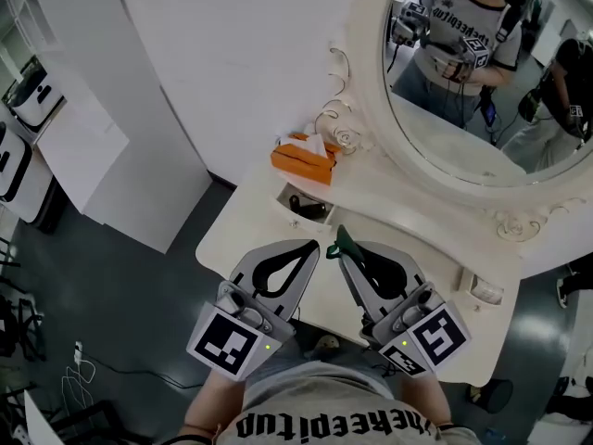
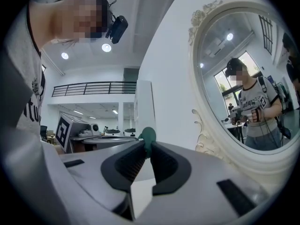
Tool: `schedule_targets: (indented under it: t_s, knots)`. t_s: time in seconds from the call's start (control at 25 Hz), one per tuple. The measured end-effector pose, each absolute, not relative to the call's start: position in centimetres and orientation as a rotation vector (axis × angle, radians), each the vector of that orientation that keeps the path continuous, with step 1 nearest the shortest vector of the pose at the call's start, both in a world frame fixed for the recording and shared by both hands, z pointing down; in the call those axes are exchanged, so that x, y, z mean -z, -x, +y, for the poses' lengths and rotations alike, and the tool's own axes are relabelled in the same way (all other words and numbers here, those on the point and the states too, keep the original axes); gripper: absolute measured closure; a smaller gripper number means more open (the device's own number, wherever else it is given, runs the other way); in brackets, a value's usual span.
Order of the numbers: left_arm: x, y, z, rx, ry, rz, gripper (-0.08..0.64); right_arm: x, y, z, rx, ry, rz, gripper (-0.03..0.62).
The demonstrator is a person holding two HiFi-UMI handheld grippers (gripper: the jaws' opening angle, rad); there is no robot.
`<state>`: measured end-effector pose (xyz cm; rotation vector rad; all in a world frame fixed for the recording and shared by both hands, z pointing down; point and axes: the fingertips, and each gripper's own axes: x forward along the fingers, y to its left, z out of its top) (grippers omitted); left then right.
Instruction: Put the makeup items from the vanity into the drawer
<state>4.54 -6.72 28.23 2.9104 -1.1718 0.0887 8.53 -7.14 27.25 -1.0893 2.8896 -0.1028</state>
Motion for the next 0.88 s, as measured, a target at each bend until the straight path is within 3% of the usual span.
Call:
schedule_targets:
  t_s: [0.88]
  knots:
    - [-28.5,0.4,-12.7,-0.089,-2.961,-0.965,0.540,-27.6,-4.0,-12.9,0.125,1.316,2.813,0.534]
